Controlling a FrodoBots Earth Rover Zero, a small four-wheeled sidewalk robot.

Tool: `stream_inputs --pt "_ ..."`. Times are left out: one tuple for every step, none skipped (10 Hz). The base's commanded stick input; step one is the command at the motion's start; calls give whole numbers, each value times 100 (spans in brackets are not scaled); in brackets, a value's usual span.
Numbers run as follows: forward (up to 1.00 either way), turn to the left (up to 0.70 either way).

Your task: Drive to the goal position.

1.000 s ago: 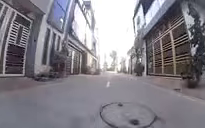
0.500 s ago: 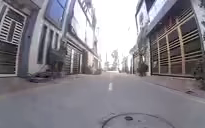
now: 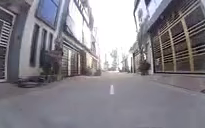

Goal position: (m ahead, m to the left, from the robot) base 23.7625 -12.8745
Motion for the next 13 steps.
stream_inputs --pt "100 0" --pt "100 0" --pt "100 0" --pt "100 0" --pt "100 0" --pt "100 0" --pt "100 0" --pt "100 0" --pt "100 0" --pt "100 0" --pt "100 0" --pt "100 0" --pt "100 -12"
